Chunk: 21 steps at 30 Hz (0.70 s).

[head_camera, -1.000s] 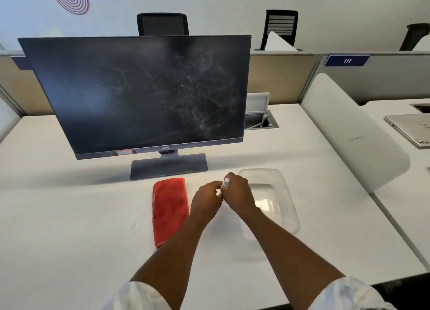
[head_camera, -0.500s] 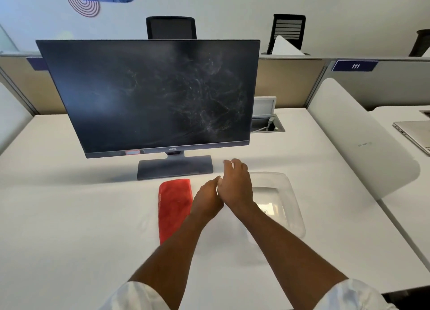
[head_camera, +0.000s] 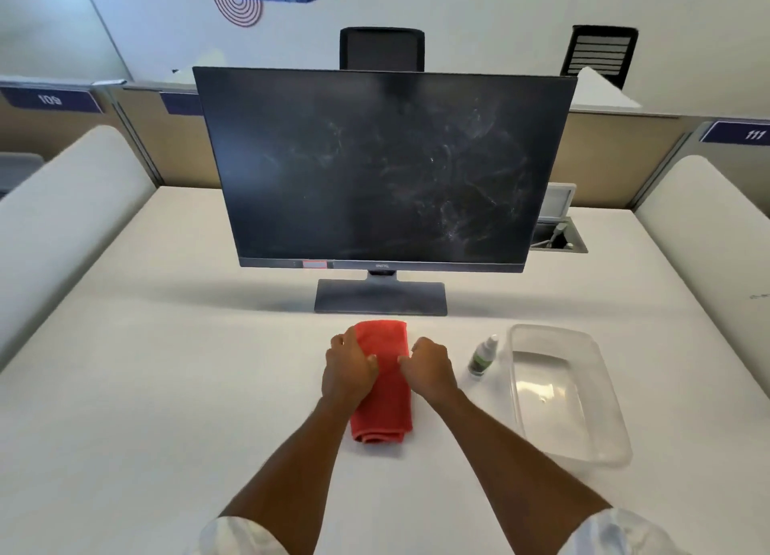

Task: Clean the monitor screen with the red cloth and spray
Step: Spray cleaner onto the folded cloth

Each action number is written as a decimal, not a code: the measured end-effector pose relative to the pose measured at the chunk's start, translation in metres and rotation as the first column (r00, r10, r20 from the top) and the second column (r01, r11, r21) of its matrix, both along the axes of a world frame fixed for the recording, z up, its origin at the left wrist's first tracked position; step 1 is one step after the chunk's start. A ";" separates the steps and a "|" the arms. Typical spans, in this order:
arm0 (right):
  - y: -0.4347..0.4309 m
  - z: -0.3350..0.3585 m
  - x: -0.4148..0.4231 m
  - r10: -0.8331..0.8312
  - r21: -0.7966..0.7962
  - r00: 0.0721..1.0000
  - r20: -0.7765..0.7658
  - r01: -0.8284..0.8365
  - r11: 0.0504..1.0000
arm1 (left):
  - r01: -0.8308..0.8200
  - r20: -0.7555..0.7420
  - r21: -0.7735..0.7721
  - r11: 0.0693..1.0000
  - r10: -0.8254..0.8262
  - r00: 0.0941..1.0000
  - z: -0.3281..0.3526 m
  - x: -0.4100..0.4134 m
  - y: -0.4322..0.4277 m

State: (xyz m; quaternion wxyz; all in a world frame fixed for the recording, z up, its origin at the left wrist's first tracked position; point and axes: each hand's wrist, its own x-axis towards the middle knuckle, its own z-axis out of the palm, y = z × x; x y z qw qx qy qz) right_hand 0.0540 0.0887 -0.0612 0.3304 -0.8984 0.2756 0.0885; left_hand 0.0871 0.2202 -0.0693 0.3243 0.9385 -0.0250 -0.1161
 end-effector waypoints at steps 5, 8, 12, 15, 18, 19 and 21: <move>0.009 -0.021 0.008 -0.046 0.015 0.993 -0.109 0.048 0.999 | 0.030 -0.135 0.016 0.999 -0.028 0.990 -0.013 0.011 0.017; 0.012 -0.023 0.018 -0.101 0.070 0.986 -0.130 0.111 0.991 | 0.032 -0.169 -0.020 0.999 -0.035 0.985 -0.015 0.021 0.018; 0.013 -0.024 0.024 -0.133 0.100 0.977 -0.169 0.151 0.983 | 0.013 -0.238 -0.076 0.997 -0.030 0.971 -0.020 0.030 0.020; 0.011 -0.024 0.028 -0.166 0.182 0.970 -0.177 0.198 0.963 | -0.021 -0.305 -0.203 0.979 -0.042 0.951 -0.021 0.038 0.022; 0.007 -0.020 0.033 -0.225 0.402 0.960 -0.167 0.274 0.873 | -0.086 -0.368 -0.393 0.915 -0.071 0.927 -0.014 0.044 0.020; 0.005 -0.016 0.033 -0.237 0.483 0.957 -0.167 0.289 0.827 | -0.101 -0.378 -0.437 0.894 -0.081 0.922 -0.009 0.045 0.019; 0.002 -0.006 0.033 -0.246 0.628 0.957 -0.154 0.287 0.723 | -0.139 -0.397 -0.521 0.842 -0.095 0.913 0.001 0.049 0.017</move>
